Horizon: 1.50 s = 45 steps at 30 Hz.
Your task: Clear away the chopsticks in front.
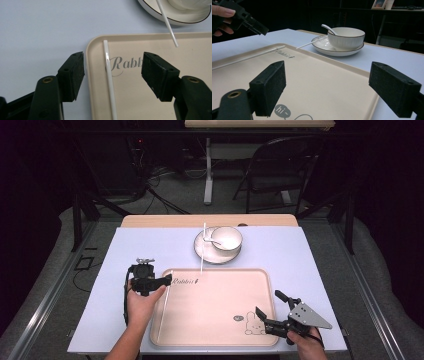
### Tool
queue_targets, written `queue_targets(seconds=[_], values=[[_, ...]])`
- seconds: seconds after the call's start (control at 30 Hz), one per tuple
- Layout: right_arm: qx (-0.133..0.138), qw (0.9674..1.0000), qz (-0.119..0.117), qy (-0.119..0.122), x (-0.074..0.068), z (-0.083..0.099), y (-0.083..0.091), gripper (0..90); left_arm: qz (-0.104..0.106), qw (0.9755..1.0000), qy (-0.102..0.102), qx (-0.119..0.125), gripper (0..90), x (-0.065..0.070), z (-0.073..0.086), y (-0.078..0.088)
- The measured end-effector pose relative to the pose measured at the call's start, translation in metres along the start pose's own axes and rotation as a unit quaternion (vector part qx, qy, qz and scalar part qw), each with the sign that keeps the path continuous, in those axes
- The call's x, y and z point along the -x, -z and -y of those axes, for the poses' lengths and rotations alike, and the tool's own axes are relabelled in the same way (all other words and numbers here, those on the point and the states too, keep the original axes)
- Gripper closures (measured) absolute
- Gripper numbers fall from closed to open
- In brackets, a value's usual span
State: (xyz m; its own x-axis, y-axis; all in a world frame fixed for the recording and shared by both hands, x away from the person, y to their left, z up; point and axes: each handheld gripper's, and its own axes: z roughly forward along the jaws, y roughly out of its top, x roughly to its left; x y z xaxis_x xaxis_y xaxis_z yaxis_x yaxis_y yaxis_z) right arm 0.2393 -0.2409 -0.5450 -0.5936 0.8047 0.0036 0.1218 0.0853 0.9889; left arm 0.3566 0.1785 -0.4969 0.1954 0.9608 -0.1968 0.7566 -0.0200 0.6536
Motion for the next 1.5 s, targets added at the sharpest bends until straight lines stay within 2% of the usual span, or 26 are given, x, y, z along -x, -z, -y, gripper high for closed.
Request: queue_targets(seconds=[0.23,0.3,0.47,0.63,0.77,0.87,0.93,1.07,1.27,1.4,1.5], values=[[0.0,1.0,0.0,0.002,0.001,0.0,0.0,13.3,-0.005,0.9999,-0.01,-0.001,34.0,0.001,-0.022,-0.001],[-0.001,1.0,-0.001,0.002,0.001,0.0,0.0,13.3,-0.003,1.0,-0.008,0.001,32.2,0.002,-0.027,-0.002],[-0.001,1.0,0.0,0.001,0.001,0.0,0.0,13.3,-0.003,0.9998,-0.017,-0.009,27.2,0.006,-0.039,-0.007],[-0.002,1.0,-0.001,0.0,0.001,0.0,0.0,13.3,0.006,0.9998,-0.014,-0.015,25.7,0.01,-0.051,-0.011],[-0.002,1.0,-0.001,-0.001,0.001,0.0,0.0,13.3,0.011,0.9995,-0.02,-0.023,25.5,0.015,-0.06,-0.019],[-0.002,1.0,-0.001,0.0,0.001,0.0,0.0,13.3,0.021,0.9994,-0.013,-0.024,25.5,0.017,-0.065,-0.026],[-0.002,1.0,-0.001,0.0,0.001,0.0,0.0,13.3,0.024,0.9992,-0.017,-0.026,25.5,0.02,-0.069,-0.03],[-0.003,1.0,-0.002,-0.001,0.001,0.0,0.0,13.3,0.023,0.9992,-0.024,-0.021,25.5,0.024,-0.076,-0.036],[-0.002,1.0,-0.003,0.0,0.001,0.0,0.0,13.3,0.02,0.9992,-0.025,-0.022,25.6,0.024,-0.084,-0.048],[-0.003,1.0,-0.003,0.0,0.001,0.0,0.0,13.3,0.015,0.9996,-0.018,-0.015,25.6,0.023,-0.087,-0.054],[-0.003,1.0,-0.003,-0.001,0.001,0.0,0.0,13.3,0.013,0.9996,-0.022,-0.014,25.7,0.024,-0.091,-0.057]])
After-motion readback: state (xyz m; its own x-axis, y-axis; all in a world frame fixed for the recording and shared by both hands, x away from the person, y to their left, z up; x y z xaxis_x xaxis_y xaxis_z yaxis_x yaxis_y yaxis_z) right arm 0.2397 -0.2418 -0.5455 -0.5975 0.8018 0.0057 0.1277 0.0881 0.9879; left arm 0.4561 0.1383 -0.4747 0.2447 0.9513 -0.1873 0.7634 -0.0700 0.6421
